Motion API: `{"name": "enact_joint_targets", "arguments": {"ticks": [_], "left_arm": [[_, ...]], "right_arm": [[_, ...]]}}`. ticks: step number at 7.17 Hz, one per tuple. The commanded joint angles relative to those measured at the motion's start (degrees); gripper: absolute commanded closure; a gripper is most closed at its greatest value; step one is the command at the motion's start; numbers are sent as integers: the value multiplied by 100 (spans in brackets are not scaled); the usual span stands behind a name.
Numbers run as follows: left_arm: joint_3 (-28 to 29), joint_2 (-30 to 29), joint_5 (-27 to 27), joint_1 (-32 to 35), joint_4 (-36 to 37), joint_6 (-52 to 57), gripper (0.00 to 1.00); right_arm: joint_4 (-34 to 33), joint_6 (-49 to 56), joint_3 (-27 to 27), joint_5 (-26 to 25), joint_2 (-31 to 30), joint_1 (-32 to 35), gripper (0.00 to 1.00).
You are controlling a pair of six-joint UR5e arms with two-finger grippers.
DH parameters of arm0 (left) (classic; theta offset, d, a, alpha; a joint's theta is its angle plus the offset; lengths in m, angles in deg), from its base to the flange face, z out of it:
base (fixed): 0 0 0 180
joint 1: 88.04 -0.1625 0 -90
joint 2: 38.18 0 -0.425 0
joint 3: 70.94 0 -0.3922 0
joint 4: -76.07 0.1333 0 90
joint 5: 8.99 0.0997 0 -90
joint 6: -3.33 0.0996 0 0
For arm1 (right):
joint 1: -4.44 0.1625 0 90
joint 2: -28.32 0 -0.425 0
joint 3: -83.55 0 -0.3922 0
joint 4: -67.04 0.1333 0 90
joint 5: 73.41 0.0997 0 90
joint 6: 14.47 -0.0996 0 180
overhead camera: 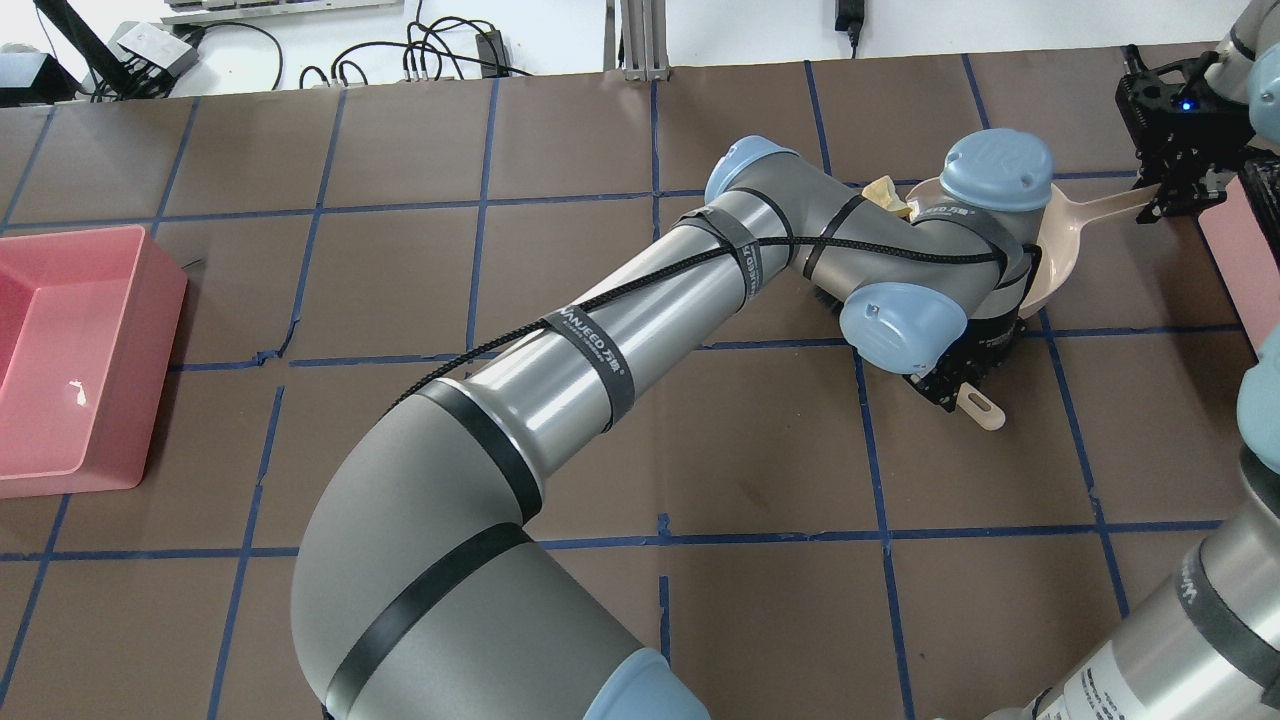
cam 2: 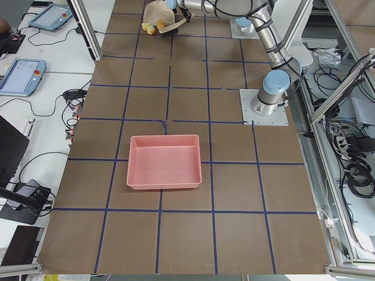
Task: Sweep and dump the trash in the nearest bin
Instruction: 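Move the held brush with the left gripper behind the chunks and potato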
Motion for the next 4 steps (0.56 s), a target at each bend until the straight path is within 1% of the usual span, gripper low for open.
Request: {"name": "enact_joint_targets", "arguments": {"ticks": [1,3,4], "left_arm": [[14,-4,5,0,-14,463,100],[14,-4,22,0,-6,910,100],[14,57,66,9,-49,1514,100]], "right_arm": [[-20,-3,0,9,6,0,100],[-20,-3,0,9,15,0,100],[-20,-3,0,18,15,0,100]]}}
